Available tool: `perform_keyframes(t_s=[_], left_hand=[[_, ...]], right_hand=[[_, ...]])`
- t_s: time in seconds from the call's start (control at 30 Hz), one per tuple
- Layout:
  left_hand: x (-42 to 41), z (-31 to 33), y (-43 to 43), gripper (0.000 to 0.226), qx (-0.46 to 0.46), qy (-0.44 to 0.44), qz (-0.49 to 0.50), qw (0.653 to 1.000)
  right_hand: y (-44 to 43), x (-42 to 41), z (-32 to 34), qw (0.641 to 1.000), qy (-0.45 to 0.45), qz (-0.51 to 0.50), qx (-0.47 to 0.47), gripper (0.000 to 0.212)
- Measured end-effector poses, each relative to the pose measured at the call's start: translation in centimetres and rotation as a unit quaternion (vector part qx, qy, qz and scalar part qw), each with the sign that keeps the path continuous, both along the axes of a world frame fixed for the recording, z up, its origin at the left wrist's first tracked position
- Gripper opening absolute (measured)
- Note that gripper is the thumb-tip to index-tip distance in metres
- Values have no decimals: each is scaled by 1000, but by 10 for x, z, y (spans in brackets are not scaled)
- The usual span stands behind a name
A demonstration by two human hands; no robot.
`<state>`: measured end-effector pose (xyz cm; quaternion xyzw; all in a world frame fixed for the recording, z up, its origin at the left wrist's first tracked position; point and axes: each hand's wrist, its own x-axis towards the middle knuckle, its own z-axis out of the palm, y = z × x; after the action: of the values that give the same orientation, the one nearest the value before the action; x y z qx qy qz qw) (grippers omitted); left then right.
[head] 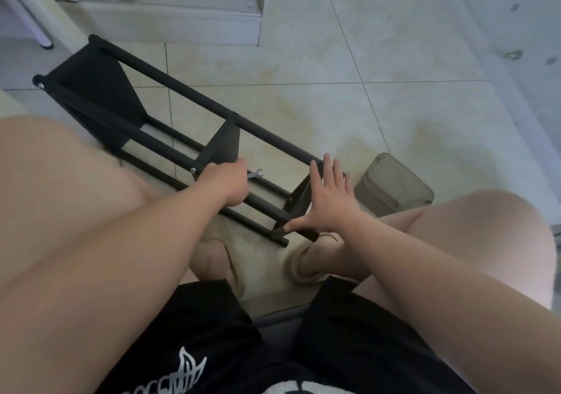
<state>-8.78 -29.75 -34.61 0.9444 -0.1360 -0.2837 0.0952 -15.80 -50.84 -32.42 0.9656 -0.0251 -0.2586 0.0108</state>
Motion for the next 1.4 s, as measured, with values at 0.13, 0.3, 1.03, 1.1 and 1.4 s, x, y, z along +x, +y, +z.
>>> perform_keyframes(t_s=[0.13,0.3,1.03,1.1,1.4], left_hand=[[1,0,3,14,-6,-4,-6,1000],[8,-2,-5,17,-27,27,8,999],[20,-18,-62,11,-192,183,-14,964],[20,-22,-66,9,-218,222,32,950],[18,-35,-72,9,-266,236,146,923]], right_hand=[[-4,5,-3,999,38,10,12,161],[-6,5,-4,999,27,31,5,159],[-10,5,-13,999,-6,50,-19,161],[-11,6,-13,999,-6,50,-18,160],[-12,3,-17,999,-13,44,-4,160]])
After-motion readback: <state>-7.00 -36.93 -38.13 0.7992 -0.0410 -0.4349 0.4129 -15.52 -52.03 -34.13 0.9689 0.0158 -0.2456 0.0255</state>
